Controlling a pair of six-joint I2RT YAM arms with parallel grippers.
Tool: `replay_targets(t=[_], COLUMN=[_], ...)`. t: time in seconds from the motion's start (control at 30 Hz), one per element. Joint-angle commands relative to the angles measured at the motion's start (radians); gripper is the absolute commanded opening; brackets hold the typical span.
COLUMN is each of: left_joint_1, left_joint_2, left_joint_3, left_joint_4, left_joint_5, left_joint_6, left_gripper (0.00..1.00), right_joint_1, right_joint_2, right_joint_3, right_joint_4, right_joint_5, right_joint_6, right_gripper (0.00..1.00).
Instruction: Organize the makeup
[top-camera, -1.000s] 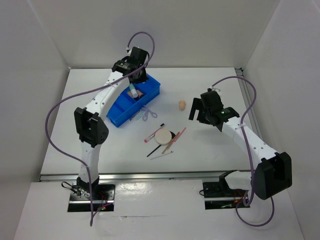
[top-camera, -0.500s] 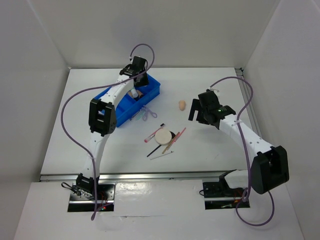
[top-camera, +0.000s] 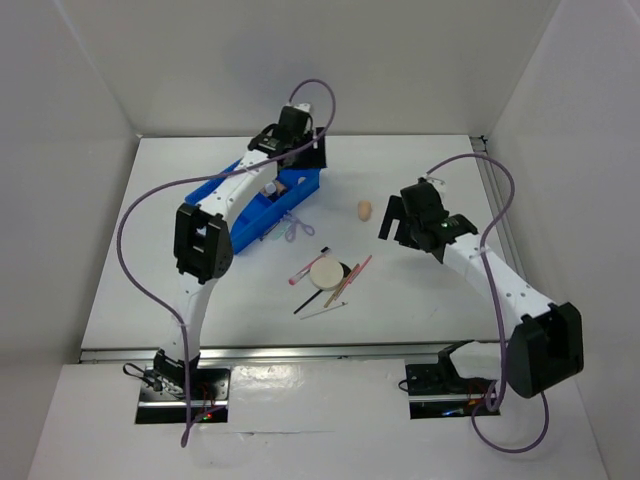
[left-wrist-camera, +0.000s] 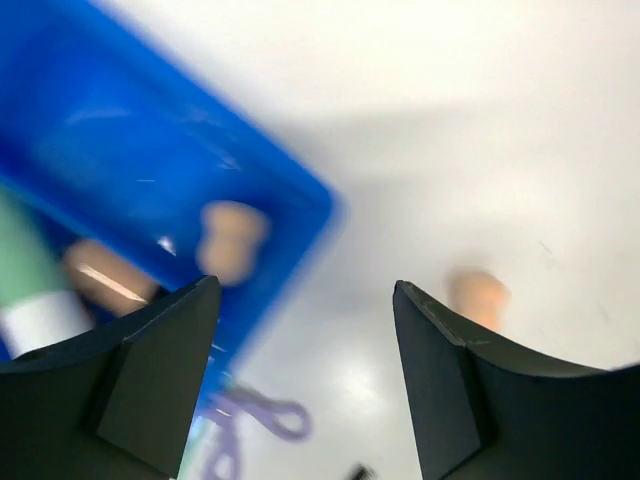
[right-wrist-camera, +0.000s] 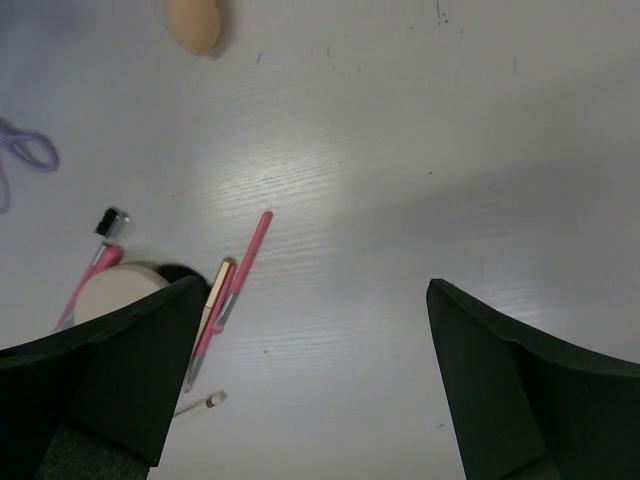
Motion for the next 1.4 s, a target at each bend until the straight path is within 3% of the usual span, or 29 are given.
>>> replay_targets(t=[0.0,0.1,0.27,0.47,0.63,0.77,1.0,1.1,1.13,1.3,1.37], left_joint_1=[-0.154,-0.214,-0.225,-0.234,-0.244,-0.244,-0.273,-0.273,-0.273,-0.262,-0.230], left_joint_2=[-0.072,-0.037,0.072,0.178,0.244,0.267,0.291,0.302,0.293,0.154,0.071], left_joint_3=[0.052,0.065,0.079,0.125,0.152,0.162,0.175,0.189,0.189,0.145,0.065], left_joint_4=[-0.026,-0.026,0.055,0.066,0.087,0.098,0.119,0.119,0.110,0.101,0.127], left_joint_5=[0.062,0.062,0.136,0.101,0.101,0.110,0.128,0.153,0.163,0.164,0.136], left_joint_6=[0.105,0.117,0.078,0.030,0.030,0.039,0.050,0.059,0.068,0.123,0.133], left_gripper=[0.83,0.90,1.00,1.00,1.00,0.88,0.87,0.70,0.51,0.02,0.00], right_joint_1=[-0.005,-0.005,-0.005,-0.014,-0.014,-0.014,-0.014,-0.014,-0.014,-0.014,-0.014], right_joint_2=[-0.139,-0.188,-0.251,-0.418,-0.388,-0.365,-0.354,-0.354,-0.354,-0.354,-0.354], right_joint_3=[-0.037,-0.052,-0.052,-0.135,-0.123,-0.114,-0.114,-0.114,-0.114,-0.114,-0.114], right_joint_4=[0.028,0.028,-0.031,0.049,0.038,0.028,0.037,0.028,0.028,0.028,0.028], right_joint_5=[0.012,0.012,0.097,0.106,0.117,0.117,0.106,0.106,0.106,0.115,0.124], right_joint_6=[0.041,0.050,0.123,0.114,0.114,0.114,0.114,0.114,0.114,0.114,0.105], right_gripper=[1.00,1.00,1.00,1.00,1.00,1.00,1.00,1.00,1.00,1.00,1.00])
